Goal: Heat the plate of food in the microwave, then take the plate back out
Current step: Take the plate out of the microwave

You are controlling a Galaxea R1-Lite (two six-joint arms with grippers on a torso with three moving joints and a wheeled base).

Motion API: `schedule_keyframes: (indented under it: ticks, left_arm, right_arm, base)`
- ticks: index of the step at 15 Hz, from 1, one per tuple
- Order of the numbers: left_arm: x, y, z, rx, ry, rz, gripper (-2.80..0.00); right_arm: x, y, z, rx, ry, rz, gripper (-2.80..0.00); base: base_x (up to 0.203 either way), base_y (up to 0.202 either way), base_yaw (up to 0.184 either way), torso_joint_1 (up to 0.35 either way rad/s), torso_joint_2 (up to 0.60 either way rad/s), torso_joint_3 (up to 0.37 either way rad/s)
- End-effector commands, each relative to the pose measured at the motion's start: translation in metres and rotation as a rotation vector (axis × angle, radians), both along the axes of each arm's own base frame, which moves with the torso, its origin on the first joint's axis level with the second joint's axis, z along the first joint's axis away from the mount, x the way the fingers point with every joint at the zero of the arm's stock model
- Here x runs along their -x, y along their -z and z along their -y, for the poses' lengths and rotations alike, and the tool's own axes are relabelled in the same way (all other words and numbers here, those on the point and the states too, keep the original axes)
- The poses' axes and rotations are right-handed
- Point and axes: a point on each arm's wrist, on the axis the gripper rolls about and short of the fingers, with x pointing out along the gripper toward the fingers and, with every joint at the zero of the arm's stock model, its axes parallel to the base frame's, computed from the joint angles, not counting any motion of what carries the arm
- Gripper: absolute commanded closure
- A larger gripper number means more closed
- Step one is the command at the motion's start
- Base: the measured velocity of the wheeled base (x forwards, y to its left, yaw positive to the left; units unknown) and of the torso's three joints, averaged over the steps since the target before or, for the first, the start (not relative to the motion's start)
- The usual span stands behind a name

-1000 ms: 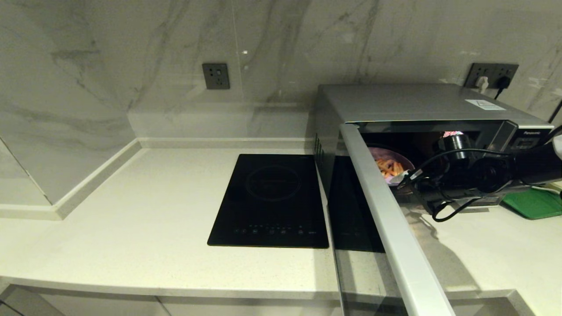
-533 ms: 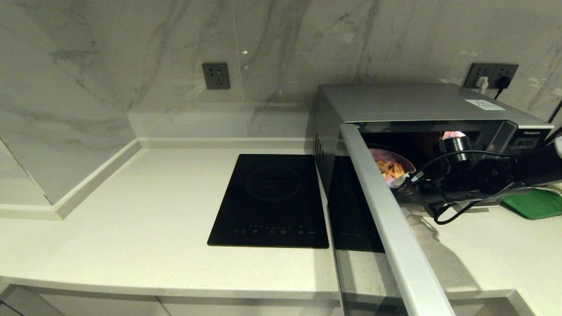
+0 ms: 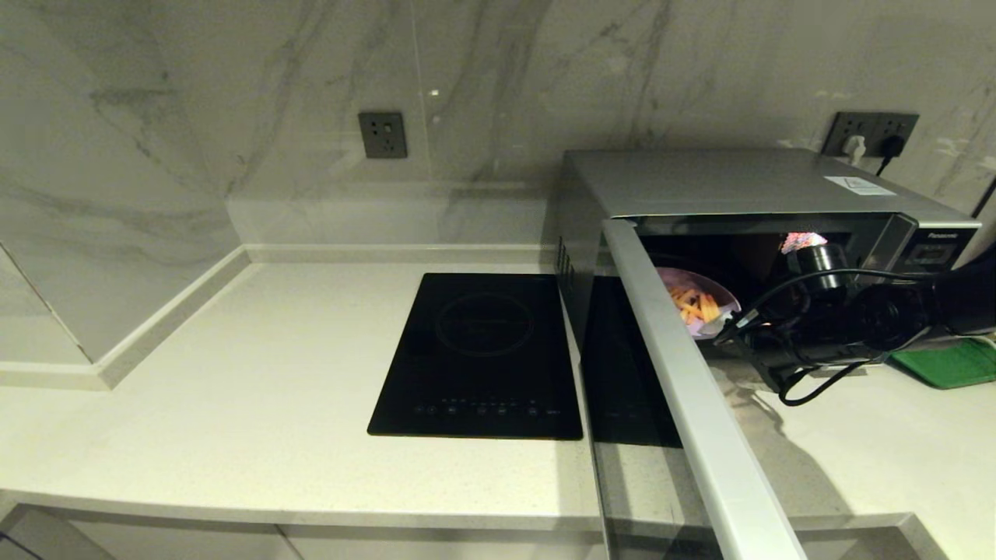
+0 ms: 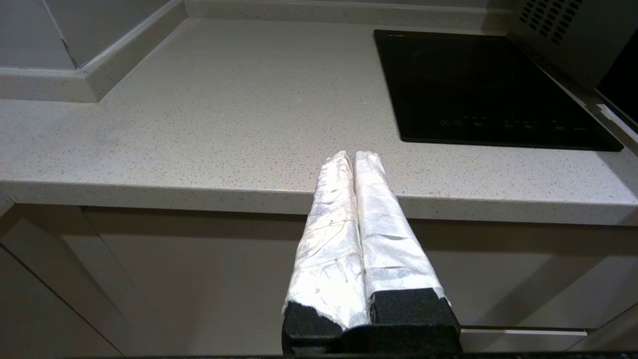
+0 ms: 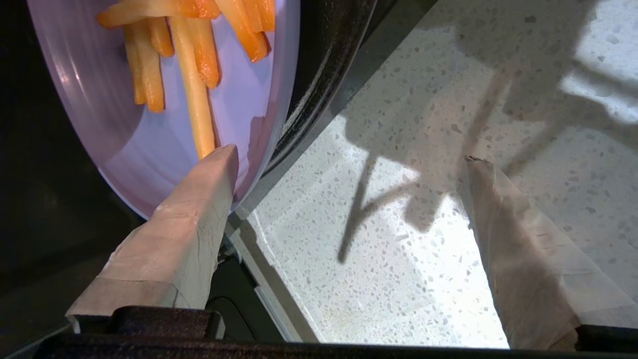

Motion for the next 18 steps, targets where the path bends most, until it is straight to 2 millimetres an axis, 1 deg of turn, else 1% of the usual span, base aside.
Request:
schedule_keyframes:
  ticks: [1,5,12,15,18]
  left_arm:
    - [0.0,0.0,0.0,0.001,-0.001,0.001,0.0]
    - [0.0,0.0,0.0,0.0,-0.001,0.001,0.0]
    - [0.0,0.0,0.0,0.001,-0.001,0.001,0.0]
    - [0.0,0.0,0.0,0.001,-0.001,0.001,0.0]
    - [0.0,0.0,0.0,0.001,-0.001,0.001,0.0]
  right_arm:
    - [0.002,-0.004,0.0,-0.003,0.002,0.008,-2.8]
    - [0.0,0.001,0.0,0.015,-0.017,-0.003,-2.8]
    - [-0.006,-0.004,0.0,0.05,-0.013,-0.014,-2.8]
    - [-0.008,-0.01,0.0,0.06,-0.004,-0.016,-2.8]
    - [-0.013,-0.025,-0.001,0.061,-0.004,-0.003,-2.8]
  base:
    - [0.0,0.0,0.0,0.0,0.0,0.0]
    - [0.0,0.0,0.0,0.0,0.0,0.0]
    - [0.0,0.0,0.0,0.0,0.0,0.0]
    - [0.0,0.0,0.0,0.0,0.0,0.0]
    - [0.0,0.0,0.0,0.0,0.0,0.0]
